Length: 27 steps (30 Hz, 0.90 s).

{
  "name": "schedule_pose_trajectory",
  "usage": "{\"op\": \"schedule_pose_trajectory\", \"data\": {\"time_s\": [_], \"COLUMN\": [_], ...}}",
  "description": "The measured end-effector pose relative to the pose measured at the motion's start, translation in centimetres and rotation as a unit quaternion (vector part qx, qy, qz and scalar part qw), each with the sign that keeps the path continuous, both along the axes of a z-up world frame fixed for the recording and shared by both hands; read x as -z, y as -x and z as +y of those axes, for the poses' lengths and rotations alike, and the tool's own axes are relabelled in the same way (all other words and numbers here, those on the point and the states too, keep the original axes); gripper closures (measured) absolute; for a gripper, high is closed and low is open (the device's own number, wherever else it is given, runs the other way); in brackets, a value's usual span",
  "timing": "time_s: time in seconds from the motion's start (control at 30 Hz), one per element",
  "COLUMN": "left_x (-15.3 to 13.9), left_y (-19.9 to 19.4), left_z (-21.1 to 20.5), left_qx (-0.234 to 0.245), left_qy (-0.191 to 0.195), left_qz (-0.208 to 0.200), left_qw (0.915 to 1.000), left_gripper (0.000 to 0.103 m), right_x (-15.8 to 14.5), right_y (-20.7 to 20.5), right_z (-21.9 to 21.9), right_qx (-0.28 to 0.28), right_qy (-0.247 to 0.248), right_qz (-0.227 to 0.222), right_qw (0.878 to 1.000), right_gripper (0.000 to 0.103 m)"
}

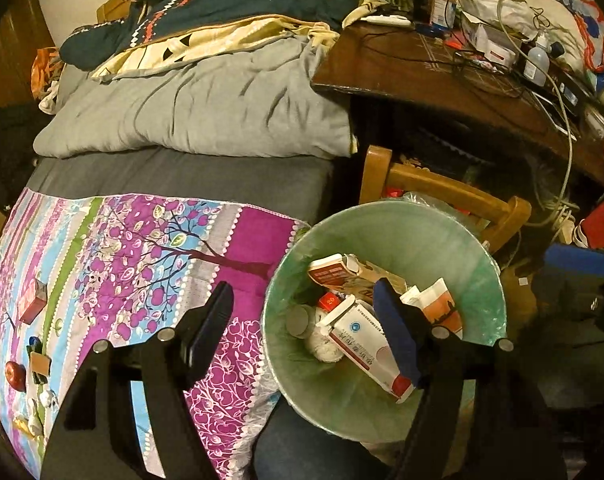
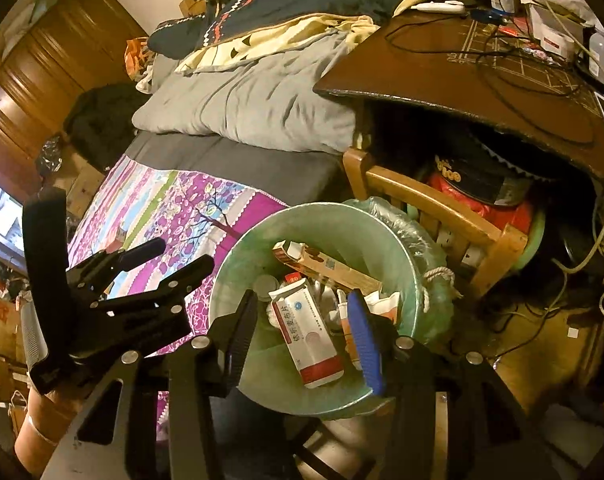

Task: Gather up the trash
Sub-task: 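Move both open tools back toward the trash on the bed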

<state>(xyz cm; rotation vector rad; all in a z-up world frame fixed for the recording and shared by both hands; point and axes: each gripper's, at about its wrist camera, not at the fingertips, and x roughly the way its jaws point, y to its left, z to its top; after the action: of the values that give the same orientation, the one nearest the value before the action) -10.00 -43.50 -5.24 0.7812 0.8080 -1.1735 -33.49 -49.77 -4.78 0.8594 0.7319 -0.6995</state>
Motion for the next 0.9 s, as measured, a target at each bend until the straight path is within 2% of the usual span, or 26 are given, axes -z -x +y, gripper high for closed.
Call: {"op": "schedule_pose_trajectory", "data": {"time_s": [0.13,0.23,0.37,0.53,0.77,0.87,0.9], "left_x": [-0.2,-0.6,-1.1,-0.5,1.1,2.1,2.7], "left_y": [-1.1,-2.8,-5.7,-10.2,-16.0,-17.8,-18.7], "left_z": [1.0,2.6,5.7,10.6,17.6,20.4,21.7], "left_qx": [-0.018,-0.055,-0.129,-0.224,-0.338,-0.371,-0.389], "left_qy": [0.005,0.02,0.054,0.071,0.071,0.065,0.061], "left_qz": [-0.002,-0.018,-0.064,-0.096,-0.09,-0.077,-0.071], "left_qw": [0.9998,0.9981,0.988,0.9672,0.9341,0.923,0.9162], "left_gripper": [0.034,0.033,0.029,0.029,0.027,0.027,0.027], "right_x": [-1.3,-2.5,-4.5,-5.8,-5.4,-4.7,-4.5], "right_y": [-0.7,-1.8,-3.9,-8.0,-15.6,-19.3,-20.3], "right_z": [0.9,1.8,3.6,6.2,10.3,12.0,12.5], "right_qx": [0.001,-0.001,-0.008,-0.035,-0.111,-0.15,-0.16], "right_qy": [0.049,0.096,0.167,0.228,0.261,0.258,0.255], "right_qz": [0.004,0.005,-0.007,-0.024,-0.034,-0.037,-0.037], "right_qw": [0.999,0.995,0.986,0.973,0.958,0.954,0.953], "right_gripper": [0.054,0.054,0.054,0.05,0.049,0.049,0.049]}}
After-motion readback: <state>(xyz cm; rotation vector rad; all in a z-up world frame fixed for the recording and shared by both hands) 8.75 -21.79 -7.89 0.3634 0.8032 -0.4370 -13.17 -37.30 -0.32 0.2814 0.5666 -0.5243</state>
